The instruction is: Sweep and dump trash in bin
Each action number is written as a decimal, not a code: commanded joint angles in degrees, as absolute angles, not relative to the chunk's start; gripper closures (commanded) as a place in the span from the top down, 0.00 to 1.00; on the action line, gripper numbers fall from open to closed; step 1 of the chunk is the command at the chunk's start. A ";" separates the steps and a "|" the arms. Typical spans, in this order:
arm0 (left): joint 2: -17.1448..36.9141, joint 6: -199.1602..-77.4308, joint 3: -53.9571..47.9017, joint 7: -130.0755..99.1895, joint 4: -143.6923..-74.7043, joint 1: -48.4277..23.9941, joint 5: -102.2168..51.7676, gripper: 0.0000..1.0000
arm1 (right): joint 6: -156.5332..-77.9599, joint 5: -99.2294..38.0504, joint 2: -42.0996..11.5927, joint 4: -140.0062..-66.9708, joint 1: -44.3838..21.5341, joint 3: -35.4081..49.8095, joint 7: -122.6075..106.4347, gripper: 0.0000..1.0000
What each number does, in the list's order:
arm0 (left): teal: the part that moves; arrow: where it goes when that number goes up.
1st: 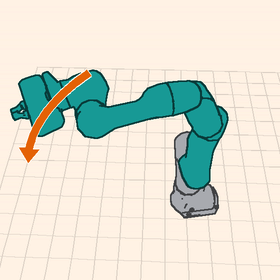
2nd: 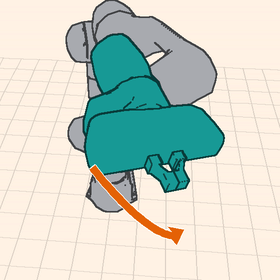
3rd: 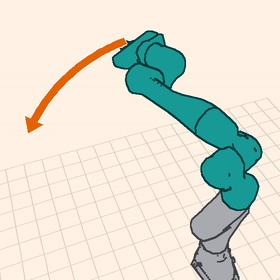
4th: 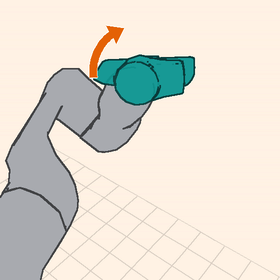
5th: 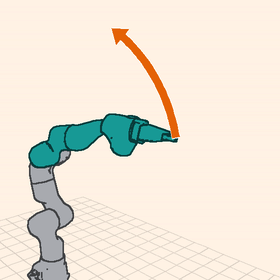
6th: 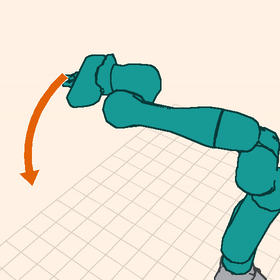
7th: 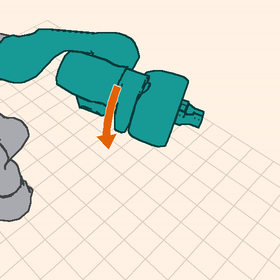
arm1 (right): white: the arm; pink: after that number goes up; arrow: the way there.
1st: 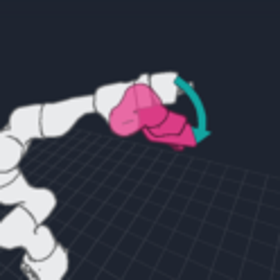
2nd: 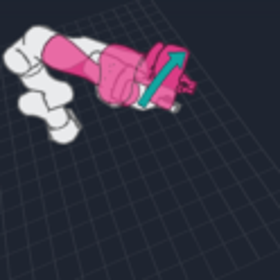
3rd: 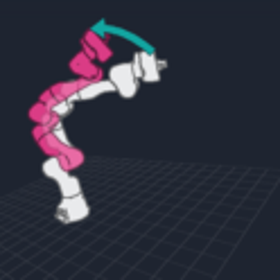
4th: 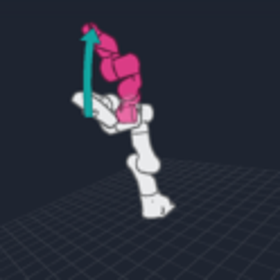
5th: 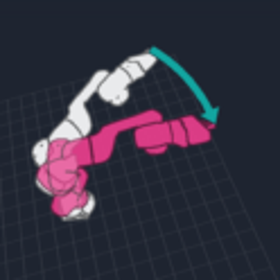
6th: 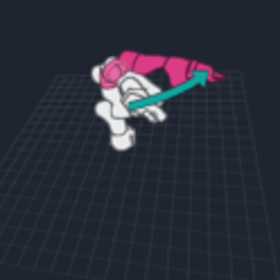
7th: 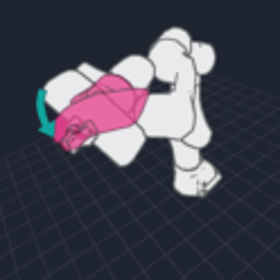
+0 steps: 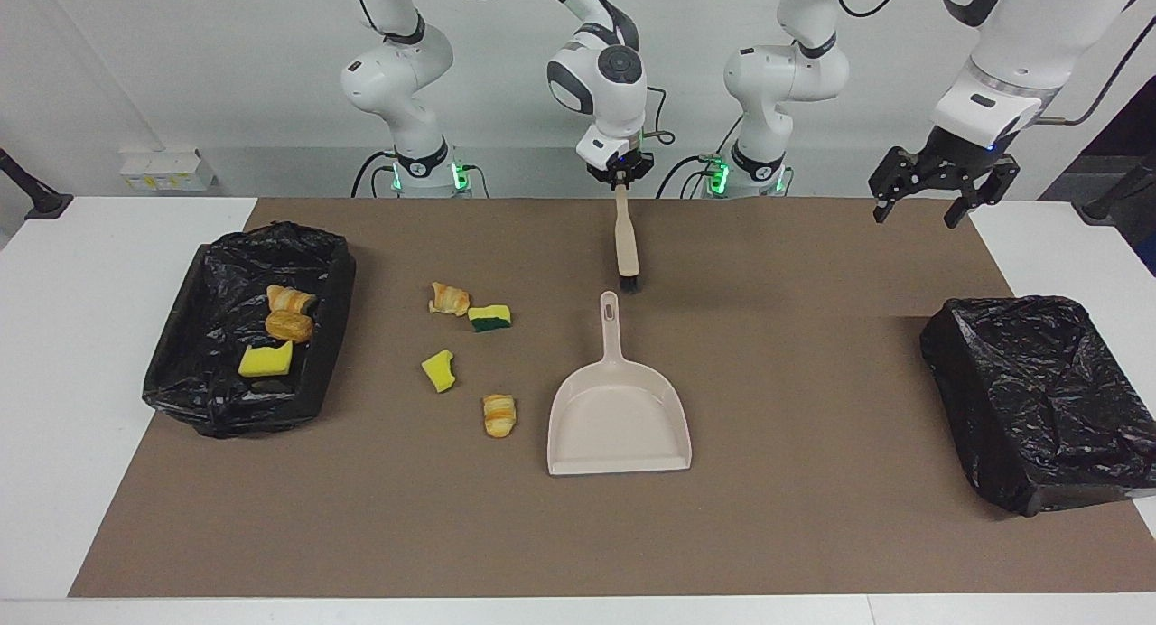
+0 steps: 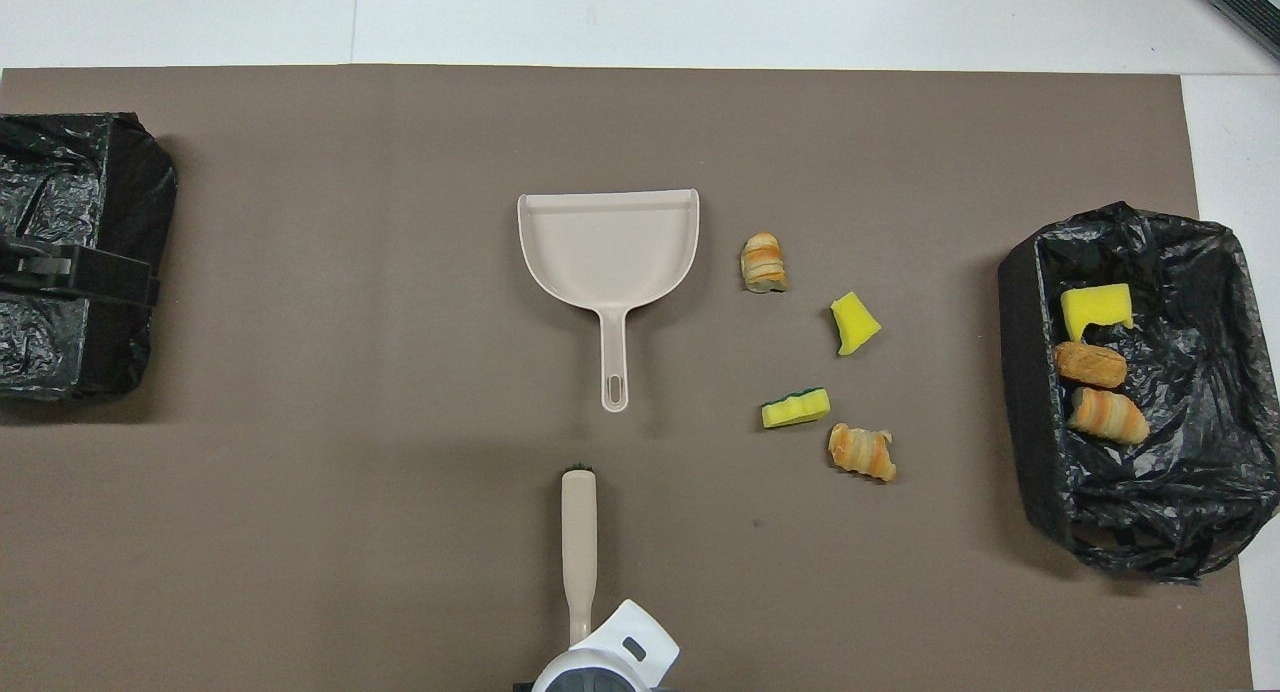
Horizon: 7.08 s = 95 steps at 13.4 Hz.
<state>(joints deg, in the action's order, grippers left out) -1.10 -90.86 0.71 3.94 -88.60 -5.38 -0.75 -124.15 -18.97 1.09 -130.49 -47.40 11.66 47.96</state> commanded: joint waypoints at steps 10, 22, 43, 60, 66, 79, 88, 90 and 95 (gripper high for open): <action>-1.14 -90.53 0.18 4.22 -87.36 -3.78 0.09 1.00 | -89.65 -2.93 11.07 -118.74 -22.44 11.60 33.87 0.00; -0.71 -98.76 -1.49 0.01 -92.71 -13.42 -0.53 1.00 | -93.78 6.42 9.76 -125.68 -0.35 11.78 10.90 0.00; 20.66 -133.25 -1.23 -29.00 -104.06 -38.06 2.97 0.06 | -104.06 7.30 -0.35 -125.42 0.44 12.30 4.05 0.00; 10.63 -115.22 -0.79 45.59 -108.90 -28.92 17.40 0.00 | -97.91 7.21 2.64 -122.87 0.44 12.30 5.36 0.00; 11.16 -117.94 -0.88 47.37 -109.60 -29.53 17.23 0.00 | -92.56 7.30 7.37 -127.51 -3.43 12.39 22.66 0.00; 7.65 -121.55 -1.23 57.22 -116.81 -30.94 17.14 0.00 | -114.58 -9.12 7.04 -140.72 -10.62 12.48 20.22 0.00; 7.65 -121.91 -1.14 57.39 -117.07 -30.85 17.14 0.00 | -120.93 -22.83 2.91 -133.60 -19.51 12.48 14.86 0.00; 7.65 -121.55 -1.14 57.39 -117.07 -30.50 17.14 0.00 | -123.55 -29.32 1.94 -132.19 -19.95 12.48 12.06 0.00; 7.56 -120.59 -1.14 57.57 -117.16 -30.15 17.05 0.00 | -128.15 -40.08 -0.08 -128.95 -22.67 12.48 9.40 0.00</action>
